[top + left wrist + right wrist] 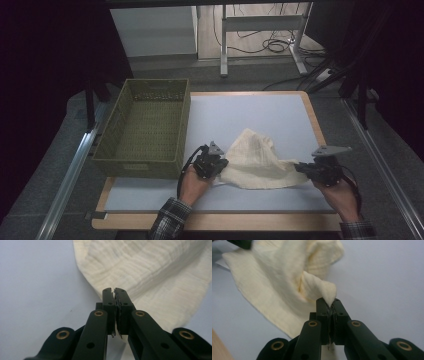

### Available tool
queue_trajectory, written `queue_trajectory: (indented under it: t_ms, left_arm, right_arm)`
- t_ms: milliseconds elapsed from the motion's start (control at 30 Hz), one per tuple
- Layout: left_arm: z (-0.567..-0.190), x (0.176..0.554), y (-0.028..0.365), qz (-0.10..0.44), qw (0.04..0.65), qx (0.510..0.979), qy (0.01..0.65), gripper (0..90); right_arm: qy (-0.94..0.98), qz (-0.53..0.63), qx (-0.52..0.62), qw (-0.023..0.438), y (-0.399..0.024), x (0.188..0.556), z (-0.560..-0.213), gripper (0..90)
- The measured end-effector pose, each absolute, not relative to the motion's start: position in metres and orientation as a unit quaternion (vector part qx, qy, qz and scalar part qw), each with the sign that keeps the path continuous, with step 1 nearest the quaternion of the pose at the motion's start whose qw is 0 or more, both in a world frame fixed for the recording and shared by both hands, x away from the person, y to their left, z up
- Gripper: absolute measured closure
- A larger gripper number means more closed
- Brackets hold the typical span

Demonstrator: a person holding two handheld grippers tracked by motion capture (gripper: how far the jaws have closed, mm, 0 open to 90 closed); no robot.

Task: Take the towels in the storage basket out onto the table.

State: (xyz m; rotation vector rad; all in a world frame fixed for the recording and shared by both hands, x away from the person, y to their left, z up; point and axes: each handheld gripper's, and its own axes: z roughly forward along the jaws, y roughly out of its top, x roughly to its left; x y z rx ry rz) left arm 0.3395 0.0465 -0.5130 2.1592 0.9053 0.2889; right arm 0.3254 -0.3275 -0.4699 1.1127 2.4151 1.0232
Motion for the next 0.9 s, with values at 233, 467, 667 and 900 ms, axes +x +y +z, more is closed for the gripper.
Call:
queue_trajectory:
  t_ms: [233,467,667,900]
  left_arm:
    - [-0.518,0.311,0.059,0.070,0.363,0.858,0.357,87.1]
    - [-0.506,0.317,0.066,0.109,0.374,0.841,0.374,56.7]
    - [-0.503,0.349,0.046,0.135,0.371,0.835,0.384,47.5]
    - [-0.520,0.388,0.035,0.158,0.353,0.825,0.412,41.2]
  right_arm:
    - [0.829,0.352,0.426,0.090,-0.356,0.300,-0.498,82.3]
    - [0.812,0.373,0.431,0.125,-0.362,0.297,-0.481,64.1]
    - [0.824,0.375,0.405,0.126,-0.329,0.332,-0.475,60.1]
    - [0.841,0.368,0.383,0.104,-0.283,0.373,-0.496,52.8]
